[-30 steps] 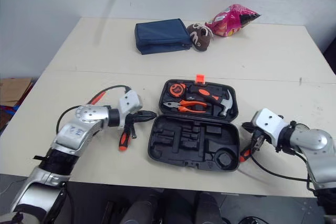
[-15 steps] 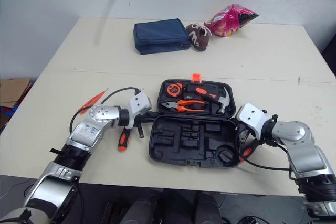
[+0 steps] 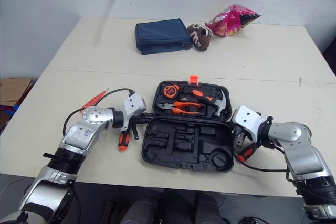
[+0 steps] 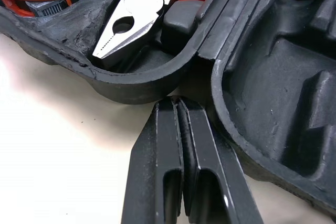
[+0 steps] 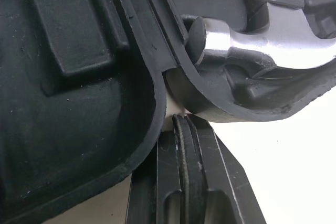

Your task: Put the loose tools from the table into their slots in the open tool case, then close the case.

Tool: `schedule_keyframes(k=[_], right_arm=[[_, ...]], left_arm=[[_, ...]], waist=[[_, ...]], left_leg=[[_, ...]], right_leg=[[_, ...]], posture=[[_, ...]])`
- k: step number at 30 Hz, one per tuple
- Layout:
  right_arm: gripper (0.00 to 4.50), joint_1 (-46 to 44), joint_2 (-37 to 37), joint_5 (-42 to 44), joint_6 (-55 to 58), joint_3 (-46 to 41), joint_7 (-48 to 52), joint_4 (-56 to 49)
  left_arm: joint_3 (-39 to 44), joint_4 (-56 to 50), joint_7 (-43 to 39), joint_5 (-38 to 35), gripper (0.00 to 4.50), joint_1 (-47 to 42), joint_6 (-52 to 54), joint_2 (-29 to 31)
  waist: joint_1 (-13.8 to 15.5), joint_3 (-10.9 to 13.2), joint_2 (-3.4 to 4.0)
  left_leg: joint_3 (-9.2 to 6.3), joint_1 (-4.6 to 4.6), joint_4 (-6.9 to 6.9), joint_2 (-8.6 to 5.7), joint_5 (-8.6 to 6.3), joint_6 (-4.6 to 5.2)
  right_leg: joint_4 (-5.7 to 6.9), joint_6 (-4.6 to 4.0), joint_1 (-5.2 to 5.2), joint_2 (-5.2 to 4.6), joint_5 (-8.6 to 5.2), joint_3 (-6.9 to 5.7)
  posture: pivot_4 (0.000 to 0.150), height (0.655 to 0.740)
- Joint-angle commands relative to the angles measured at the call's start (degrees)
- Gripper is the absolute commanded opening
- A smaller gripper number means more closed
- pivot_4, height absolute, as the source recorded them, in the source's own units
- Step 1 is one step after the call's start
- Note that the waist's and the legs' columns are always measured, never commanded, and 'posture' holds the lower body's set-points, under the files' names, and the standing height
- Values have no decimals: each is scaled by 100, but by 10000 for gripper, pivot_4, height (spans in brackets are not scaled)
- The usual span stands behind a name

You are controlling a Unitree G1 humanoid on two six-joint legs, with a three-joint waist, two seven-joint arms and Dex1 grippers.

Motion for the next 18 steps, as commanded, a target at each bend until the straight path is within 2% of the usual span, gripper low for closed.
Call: schedule_keyframes(k=[1, 8, 12, 14, 16, 18], right_arm=[[0, 97, -244, 44, -414, -458, -42, 70], [0, 959, -1000, 812, -1521, -2264, 669, 431], [0, 1884, -1101, 1272, -1640, -3646, 1200, 672], [6649, 2402, -1016, 1519, -1409, -4388, 1331, 737], [14049, 2842, -950, 1399, -1707, -4874, 1303, 992], [23362, 3156, -885, 1266, -2004, -5272, 1180, 1268]], left_arm=[[2, -235, -177, -4, 602, -45, -178, 94], [622, -893, -863, -600, 602, 34, -36, 825], [1571, -658, -1163, -1026, 602, 310, -442, 1420], [2132, -275, -1375, -1217, 0, 506, -838, 1767], [2634, 195, -1401, -1407, 0, 620, -1010, 2008], [3049, 689, -1341, -1544, 5321, 631, -947, 2222]], waist=[[4, 0, 0], [16, 2, -1], [5, 3, 1], [-1, 4, 3], [-12, 4, 3], [-6, 4, 3]], left_leg=[[0, 0, 0, 0, 0, 0], [-6, -10, 0, -3, -3, 5], [-6, -2, -4, 2, -5, 2], [-4, -3, -10, 4, -7, 2], [-2, -1, -14, 11, -15, 2], [1, 2, -11, 10, -19, 8]], right_leg=[[0, 0, 0, 0, 0, 0], [-10, 0, 1, -3, 0, -10], [-9, 0, 6, -1, 0, -8], [-12, -1, 2, 0, -1, -6], [-18, -5, 0, 4, -3, -6], [-18, -5, 4, 2, -3, -4]], posture=[[1500, 7400], [1500, 7400], [1500, 7400], [1500, 7400], [1500, 7400], [1500, 7400]])
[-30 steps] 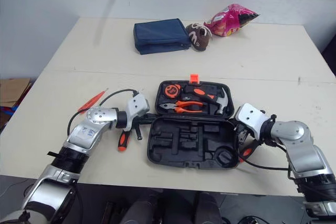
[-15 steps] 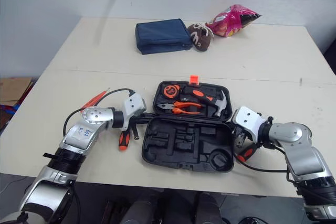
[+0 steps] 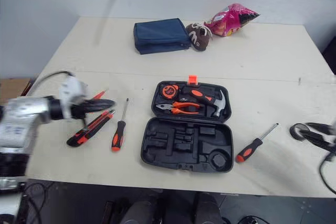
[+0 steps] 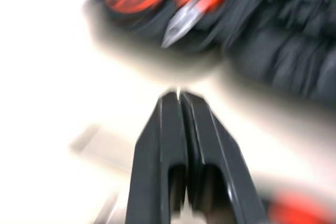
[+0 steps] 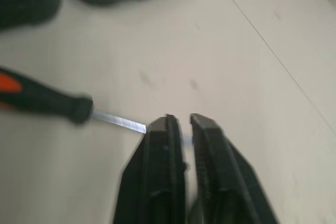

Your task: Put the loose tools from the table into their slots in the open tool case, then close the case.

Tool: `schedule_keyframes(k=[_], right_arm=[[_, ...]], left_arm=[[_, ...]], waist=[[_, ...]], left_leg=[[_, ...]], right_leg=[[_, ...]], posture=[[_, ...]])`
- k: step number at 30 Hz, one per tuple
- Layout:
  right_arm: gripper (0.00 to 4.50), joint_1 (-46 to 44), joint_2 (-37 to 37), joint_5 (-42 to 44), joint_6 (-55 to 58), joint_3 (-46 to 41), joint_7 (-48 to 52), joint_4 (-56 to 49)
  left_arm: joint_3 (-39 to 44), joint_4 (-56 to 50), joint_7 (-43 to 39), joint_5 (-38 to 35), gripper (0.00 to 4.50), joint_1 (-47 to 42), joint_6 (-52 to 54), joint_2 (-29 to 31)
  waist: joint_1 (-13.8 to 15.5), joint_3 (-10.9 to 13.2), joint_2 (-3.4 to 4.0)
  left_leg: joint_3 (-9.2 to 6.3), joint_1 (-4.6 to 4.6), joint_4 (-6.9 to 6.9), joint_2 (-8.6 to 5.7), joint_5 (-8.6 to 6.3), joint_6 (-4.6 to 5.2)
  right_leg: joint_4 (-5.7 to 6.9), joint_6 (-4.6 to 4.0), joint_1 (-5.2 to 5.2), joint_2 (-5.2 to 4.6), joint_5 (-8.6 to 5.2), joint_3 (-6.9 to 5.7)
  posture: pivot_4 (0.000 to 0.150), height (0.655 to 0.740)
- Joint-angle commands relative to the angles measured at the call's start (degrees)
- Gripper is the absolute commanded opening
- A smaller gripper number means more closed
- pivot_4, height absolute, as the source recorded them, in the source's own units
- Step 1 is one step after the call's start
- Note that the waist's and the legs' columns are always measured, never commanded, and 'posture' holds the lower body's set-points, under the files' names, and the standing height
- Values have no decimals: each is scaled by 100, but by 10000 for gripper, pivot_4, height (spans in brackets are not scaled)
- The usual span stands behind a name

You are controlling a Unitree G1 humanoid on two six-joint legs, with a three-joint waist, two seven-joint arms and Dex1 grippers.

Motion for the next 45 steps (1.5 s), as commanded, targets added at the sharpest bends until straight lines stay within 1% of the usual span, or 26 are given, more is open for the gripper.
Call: schedule_keyframes(k=[1, 2, 3, 4, 5, 7, 9, 12, 14, 16, 18, 20, 24, 26, 29, 31, 35, 38, 39, 40, 43, 45], right_arm=[[29102, 394, 45, -140, -580, -863, -181, 491], [32195, 494, -15, -218, -769, -1067, -279, 817], [39011, 567, -92, -271, -956, -1257, -382, 1179], [43218, 638, -172, -322, -1133, -1409, -469, 1522], [45000, 740, -273, -359, -1317, -1537, -496, 1918], [45000, 954, -444, -420, -1744, -1703, -494, 2612], [45000, 1140, -598, -440, -2188, -1875, -595, 3240], [45000, 1233, -845, -373, -2607, -2065, -943, 4106], [45000, 1215, -850, -313, -2789, -1940, -925, 4451], [45000, 1220, -857, -361, -3075, -1742, -972, 4611], [45000, 1003, -909, -235, -3075, -1705, -1135, 4730], [45000, 900, -880, -283, -3125, -1417, -1003, 4721], [45000, 495, -775, -122, -3049, -974, -777, 4400], [45000, 263, -641, 83, -2826, -727, -565, 3964], [45000, 210, -410, 309, -2282, -492, -538, 2919], [45000, 203, -268, 347, -1946, -145, -505, 2077], [45000, -349, -4, 817, -1011, 417, -834, 439], [45000, -440, 182, 1296, 69, 701, -1047, -672], [45000, -467, 272, 1622, 283, 775, -921, -1013], [45000, -532, 382, 1819, 365, 832, -875, -1265], [45000, -763, 714, 2145, 436, 1023, -836, -1829], [45000, -879, 905, 2246, 390, 1268, -691, -2155]], left_arm=[[834, 769, 53, -329, 8833, -24, -111, 342], [967, 1045, 90, -293, 11728, -23, -206, 459], [1061, 1305, 102, -234, 17956, -8, -346, 581], [1116, 1530, 75, -176, 21711, 17, -471, 708], [1169, 1749, 41, -131, 26734, 51, -594, 832], [1255, 2190, 23, -56, 35002, 98, -862, 1057], [1381, 2759, 97, 24, 44739, 128, -1171, 1301], [1633, 3749, 404, 94, 44739, 267, -1685, 1583], [1753, 4272, 592, 145, 44739, 506, -2036, 1642], [1776, 4425, 676, 137, 44739, 559, -2231, 1625], [1780, 4450, 662, 77, 44739, 503, -2289, 1602], [1704, 4523, 697, 139, 44739, 449, -2425, 1616], [1686, 4556, 572, 74, 44739, 369, -2473, 1560], [1649, 4458, 383, 14, 44739, 381, -2410, 1490], [1608, 4263, 161, -58, 44739, 435, -2228, 1406], [1540, 3893, -71, -85, 44739, 614, -2166, 1323], [1560, 2711, -379, -312, 44739, 1230, -1688, 1211], [1693, 1650, -557, -571, 44739, 1899, -1018, 1195], [1741, 1297, -543, -659, 44739, 2124, -754, 1173], [1761, 1021, -502, -679, 44739, 2311, -598, 1157], [1821, 320, -179, -676, 44739, 2699, -304, 1002], [1819, -454, 24, -922, 44739, 2907, 189, 812]], waist=[[1, 0, 0], [4, 0, 0], [9, 0, 0], [8, 0, 1], [6, 1, 2], [-2, 1, 2], [-21, 1, 2], [-89, 1, 3], [-151, 0, 5], [-183, 0, 6], [-186, 0, 6], [-191, -1, 3], [-188, -1, 6], [-189, -1, 8], [-169, -4, 13], [-156, -4, 13], [-179, -3, 13], [-153, -3, 16], [-144, -3, 15], [-128, -3, 14], [-81, -3, 14], [-47, -2, 13]], left_leg=[[0, 4, 1, 0, -5, 3], [4, 7, 1, -1, -10, 4], [10, 11, 1, -3, -18, 2], [10, 11, 1, -3, -23, -2], [11, 11, 1, -2, -26, -2], [16, 12, -2, -1, -27, -2], [20, 12, -5, 3, -28, -4], [31, 22, -9, 17, -31, -10], [40, 31, -10, 17, -43, -32], [50, 41, -21, 23, -51, -44], [57, 44, -21, 27, -52, -45], [62, 46, -16, 27, -53, -47], [68, 51, -17, 27, -58, -50], [71, 53, -18, 28, -59, -49], [74, 55, -18, 30, -59, -49], [75, 52, -18, 33, -59, -50], [82, 43, -12, 40, -64, -51], [94, 14, -1, 42, -69, -48], [96, 6, -2, 45, -64, -39], [99, -2, -1, 49, -55, -24], [97, -12, 2, 51, -56, -19], [111, -14, 8, 48, -58, -9]], right_leg=[[0, 0, 4, -2, 0, 4], [1, 1, 4, -6, 0, 9], [2, 1, 4, -7, 0, 16], [2, 1, 3, -8, 0, 17], [3, 2, 0, -8, 0, 19], [1, 2, -3, -9, 0, 23], [-3, 1, -3, -11, -1, 26], [-1, -3, -3, -12, -3, 34], [4, -3, -2, -18, -3, 42], [4, -7, -1, -20, -5, 48], [9, -9, -1, -20, -6, 49], [15, -9, -2, -22, -6, 55], [17, -9, -4, -23, -6, 59], [18, -9, -5, -23, -6, 61], [19, -9, -5, -22, -6, 62], [20, -9, -10, -20, -6, 62], [21, -11, -21, -18, -5, 72], [36, -12, -62, -18, -5, 84], [38, -13, -75, -14, -5, 86], [44, -14, -85, -11, -6, 85], [33, -15, -86, -6, -6, 76], [28, -14, -85, -7, -6, 84]], posture=[[1500, 7400], [1500, 7400], [1500, 7400], [1500, 7400], [1500, 7400], [1500, 7400], [1500, 7400], [1500, 7400], [1500, 7400], [1500, 7400], [1500, 7400], [1500, 7400], [1500, 7400], [1500, 7400], [1500, 7400], [1500, 7400], [1500, 7400], [1500, 7400], [1500, 7400], [1500, 7400], [1500, 7400], [1500, 7400]])
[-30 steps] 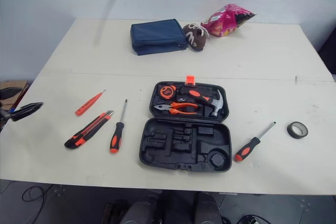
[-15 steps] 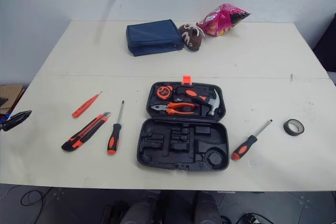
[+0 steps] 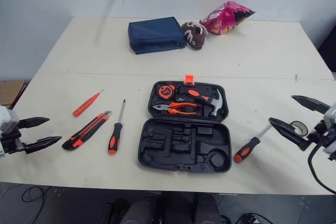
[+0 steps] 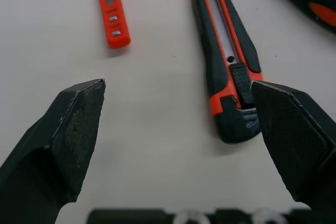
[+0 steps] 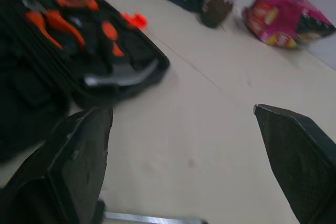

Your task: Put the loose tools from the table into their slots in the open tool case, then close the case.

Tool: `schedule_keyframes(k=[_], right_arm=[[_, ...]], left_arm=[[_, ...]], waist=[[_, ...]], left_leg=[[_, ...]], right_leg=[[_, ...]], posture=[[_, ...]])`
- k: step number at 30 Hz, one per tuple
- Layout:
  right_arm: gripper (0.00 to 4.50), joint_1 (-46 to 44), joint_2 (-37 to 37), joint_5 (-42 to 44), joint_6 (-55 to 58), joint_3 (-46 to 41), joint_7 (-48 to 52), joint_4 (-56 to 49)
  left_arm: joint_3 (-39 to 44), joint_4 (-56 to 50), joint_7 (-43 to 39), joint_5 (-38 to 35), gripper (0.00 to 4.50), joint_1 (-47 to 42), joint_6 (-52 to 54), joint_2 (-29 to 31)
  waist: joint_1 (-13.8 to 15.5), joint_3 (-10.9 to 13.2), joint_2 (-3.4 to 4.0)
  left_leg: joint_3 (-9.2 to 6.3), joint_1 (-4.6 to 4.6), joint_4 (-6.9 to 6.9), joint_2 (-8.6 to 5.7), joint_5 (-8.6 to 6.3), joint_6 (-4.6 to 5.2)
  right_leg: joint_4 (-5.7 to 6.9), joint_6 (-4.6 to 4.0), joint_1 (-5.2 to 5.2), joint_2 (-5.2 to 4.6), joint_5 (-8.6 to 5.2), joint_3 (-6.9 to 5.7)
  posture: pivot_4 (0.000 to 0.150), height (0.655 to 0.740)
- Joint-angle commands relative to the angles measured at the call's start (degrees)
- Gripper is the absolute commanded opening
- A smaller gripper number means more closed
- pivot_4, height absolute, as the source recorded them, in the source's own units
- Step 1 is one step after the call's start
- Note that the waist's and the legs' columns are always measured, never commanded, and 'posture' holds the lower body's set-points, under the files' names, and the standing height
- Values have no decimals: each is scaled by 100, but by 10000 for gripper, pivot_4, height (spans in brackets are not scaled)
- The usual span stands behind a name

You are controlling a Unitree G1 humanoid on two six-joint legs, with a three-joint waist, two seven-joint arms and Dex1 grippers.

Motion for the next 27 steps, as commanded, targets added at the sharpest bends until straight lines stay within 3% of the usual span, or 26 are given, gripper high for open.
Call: schedule_keyframes(k=[1, 5, 11, 12, 13, 16, 20, 27], right_arm=[[45000, -134, 214, 311, -52, 156, 184, -578], [45000, -205, 617, 227, -334, 742, 445, -1073], [45000, -289, 894, 156, -695, 952, 744, -1042], [45000, -358, 930, 100, -802, 1051, 863, -918], [45000, -448, 950, 9, -893, 1179, 978, -764], [45000, -639, 991, -75, -994, 1391, 1172, -474], [45000, -788, 1007, -106, -1075, 1480, 1282, -272], [45000, -877, 1012, -127, -1107, 1517, 1320, -201]], left_arm=[[190, -1189, 341, -419, 44739, 262, 682, -197], [152, -2861, 1114, -943, 44739, 522, 1838, -571], [206, -4065, 1867, -1199, 44739, 779, 2974, -652], [78, -4466, 2342, -1276, 44739, 752, 3430, -785], [-416, -4890, 3098, -863, 44739, 633, 3997, -852], [-1213, -5819, 4676, -762, 44739, -43, 5207, -1792], [-1544, -6380, 5291, -644, 44739, -101, 6210, -2156], [-1438, -6553, 6031, -235, 44739, -88, 6912, -2809]], waist=[[24, -1, -2], [63, -2, -12], [60, -4, -15], [57, -4, -15], [54, -4, -15], [81, -6, -11], [69, -10, -34], [71, -11, -33]], left_leg=[[3, 0, 1, 0, 1, 2], [9, 7, 3, 0, -1, 3], [20, 15, 3, 0, 0, 1], [21, 17, 3, 1, 0, 1], [21, 18, 3, 1, 0, 1], [24, 31, 3, -5, 1, 4], [21, 24, 5, -5, 1, 3], [36, 32, 10, 14, 1, -7]], right_leg=[[-2, 2, 0, -1, 1, 4], [3, 4, 1, -1, 3, 20], [8, 3, 1, 7, 4, 34], [8, 3, 2, 9, 4, 35], [8, 3, 2, 10, 4, 36], [3, 9, 19, 11, 9, 52], [12, 9, 7, 23, 9, 59], [10, -1, 7, 80, 5, 81]], posture=[[1500, 7400], [1500, 7400], [1500, 7400], [1500, 7400], [1500, 7400], [1500, 7400], [1500, 7400], [1500, 7400]])
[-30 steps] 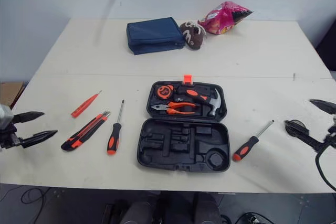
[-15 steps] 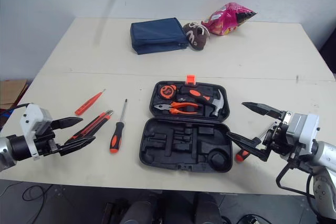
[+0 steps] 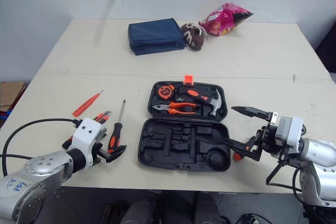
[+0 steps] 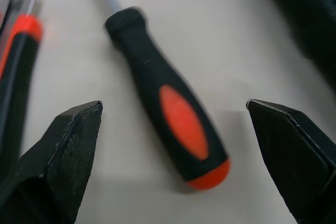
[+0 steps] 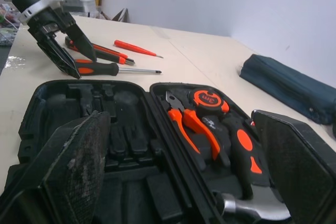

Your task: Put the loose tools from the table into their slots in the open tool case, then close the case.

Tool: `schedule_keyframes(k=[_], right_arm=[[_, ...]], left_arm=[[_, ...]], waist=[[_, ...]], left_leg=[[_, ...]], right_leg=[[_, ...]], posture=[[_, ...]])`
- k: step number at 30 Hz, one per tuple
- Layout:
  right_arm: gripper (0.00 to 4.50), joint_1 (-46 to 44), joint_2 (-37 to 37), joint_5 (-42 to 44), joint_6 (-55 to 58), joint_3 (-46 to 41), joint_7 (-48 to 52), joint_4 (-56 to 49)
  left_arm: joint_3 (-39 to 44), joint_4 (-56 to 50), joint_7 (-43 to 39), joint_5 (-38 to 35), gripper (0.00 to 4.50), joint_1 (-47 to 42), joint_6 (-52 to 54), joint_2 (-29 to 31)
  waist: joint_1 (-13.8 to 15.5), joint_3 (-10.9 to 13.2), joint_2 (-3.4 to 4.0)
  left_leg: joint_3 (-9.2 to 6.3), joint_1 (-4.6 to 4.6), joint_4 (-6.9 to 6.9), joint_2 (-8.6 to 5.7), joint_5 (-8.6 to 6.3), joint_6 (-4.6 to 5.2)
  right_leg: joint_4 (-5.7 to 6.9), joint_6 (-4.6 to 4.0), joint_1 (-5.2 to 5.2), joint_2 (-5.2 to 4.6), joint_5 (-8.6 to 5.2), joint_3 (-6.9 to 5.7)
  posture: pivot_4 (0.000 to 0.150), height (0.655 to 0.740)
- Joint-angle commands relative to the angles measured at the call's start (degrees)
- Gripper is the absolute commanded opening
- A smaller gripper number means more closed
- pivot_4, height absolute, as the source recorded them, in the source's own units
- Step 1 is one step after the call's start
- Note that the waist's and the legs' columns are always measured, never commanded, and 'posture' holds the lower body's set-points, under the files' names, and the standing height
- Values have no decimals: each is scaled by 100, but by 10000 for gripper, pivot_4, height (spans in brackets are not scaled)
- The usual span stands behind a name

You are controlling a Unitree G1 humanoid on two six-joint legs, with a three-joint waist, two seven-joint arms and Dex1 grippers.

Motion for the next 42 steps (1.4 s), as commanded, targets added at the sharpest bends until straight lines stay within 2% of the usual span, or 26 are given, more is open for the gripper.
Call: schedule_keyframes(k=[1, 8, 11, 14, 20, 25, 27, 31, 33, 37, 42], right_arm=[[45000, -11, 2, 22, -84, -34, 20, -79], [45000, 11, -19, 37, -109, 89, 247, -176], [45000, -12, 48, 24, -137, 124, 253, -165], [45000, 64, 60, 8, -229, 142, 314, -160], [45000, 197, 56, -9, -448, 70, 438, 20], [45000, 277, 46, -28, -620, 7, 493, 188], [45000, 356, -38, -91, -811, -138, 582, 368], [45000, 485, -272, 6, -918, -575, 683, 657], [45000, 529, -320, 19, -905, -635, 692, 683], [45000, 577, -414, -42, -832, -670, 677, 700], [45000, 640, -535, -106, -611, -683, 561, 774]], left_arm=[[138, -206, 193, 138, 44739, -25, 238, -305], [-223, 184, 585, 418, 44739, -56, 17, -1295], [-436, 300, 675, 601, 44739, -323, 68, -1314], [-615, 297, 749, 770, 35718, -418, 161, -1218], [-626, 303, 601, 793, 8291, -645, 344, -1209], [-582, 272, 502, 948, 7988, -695, -212, -1092], [-372, 221, 153, 888, 7988, -735, -834, -906], [-150, 753, -1545, 568, 7988, -1033, -2393, 176], [-156, 1074, -2144, 457, 7988, -1199, -2951, 470], [-792, 1805, -3963, 539, 7988, -1846, -4378, 1361], [-1705, 2551, -5445, 524, 7988, -2770, -4897, 1781]], waist=[[18, 0, -1], [35, -11, 17], [81, -14, 22], [101, -15, 22], [113, -14, 22], [110, -13, 20], [108, -12, 18], [112, -10, 17], [94, -12, 20], [36, -10, 18], [5, -9, 20]], left_leg=[[0, 1, 0, 0, -1, -1], [-2, 5, 4, -1, -1, -2], [-2, 12, 6, -3, -2, -4], [-1, 12, 6, -3, -5, -10], [-1, 9, 6, -2, -3, -6], [-1, 8, 6, -1, -2, -5], [0, 5, 6, 0, -2, -6], [1, -4, 9, 1, -2, -6], [5, -2, 10, 1, -2, -6], [6, -1, 8, 10, -4, -11], [13, -1, 7, 12, -4, -11]], right_leg=[[0, 0, 1, -1, 0, 1], [-9, -1, 6, -5, 0, 2], [-14, -2, 12, -9, 0, 1], [-10, -4, 10, -8, 1, 2], [-5, -4, 9, -6, 1, 2], [-10, -5, 6, -6, 1, 3], [-8, -5, 2, -6, 1, 4], [-13, -12, -8, -6, -2, 1], [-14, -14, -7, -8, -2, 3], [-15, -18, -5, -12, -3, 2], [-4, -21, -7, 7, -5, -2]], posture=[[1500, 7400], [1500, 7400], [1500, 7400], [1500, 7400], [1500, 7400], [1500, 7400], [1500, 7400], [1500, 7400], [1500, 7400], [1500, 7400], [1500, 7400]])
